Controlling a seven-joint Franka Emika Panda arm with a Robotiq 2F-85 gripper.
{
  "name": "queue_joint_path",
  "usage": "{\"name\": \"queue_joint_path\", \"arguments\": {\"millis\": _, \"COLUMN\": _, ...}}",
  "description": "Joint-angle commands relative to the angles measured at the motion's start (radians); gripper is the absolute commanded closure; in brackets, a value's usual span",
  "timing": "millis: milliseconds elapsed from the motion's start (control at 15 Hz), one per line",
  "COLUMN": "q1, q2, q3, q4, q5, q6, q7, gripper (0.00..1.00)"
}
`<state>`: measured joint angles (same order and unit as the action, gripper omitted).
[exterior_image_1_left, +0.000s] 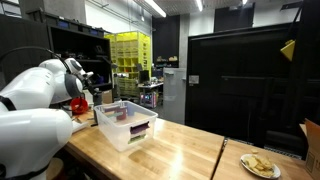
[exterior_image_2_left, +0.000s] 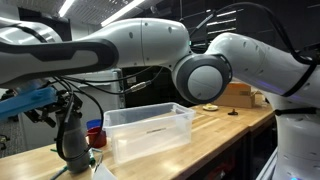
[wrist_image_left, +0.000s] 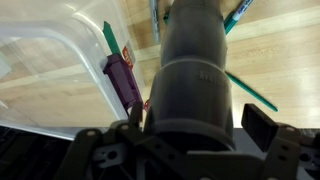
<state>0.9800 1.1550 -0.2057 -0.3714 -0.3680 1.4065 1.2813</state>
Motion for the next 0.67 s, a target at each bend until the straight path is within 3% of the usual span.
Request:
{"name": "queue_joint_path", "arguments": {"millis": 0, "q1": 0.003, "q2": 0.016, "q3": -0.013, "q4": 0.022, "q5": -0.010, "q6": 0.012, "q7": -0.047, "gripper": 0.18}}
{"name": "queue_joint_path", "arguments": {"millis": 267, "q1": 0.004, "q2": 0.012, "q3": -0.014, "q4": 0.011, "q5": -0.008, "q6": 0.017, "q7": -0.063, "gripper": 0.46}}
{"name": "queue_joint_path", "arguments": {"millis": 600, "q1": 0.018, "q2": 0.000, "q3": -0.025, "q4": 0.011, "q5": -0.015, "q6": -0.002, "q7": -0.044, "gripper": 0.47}}
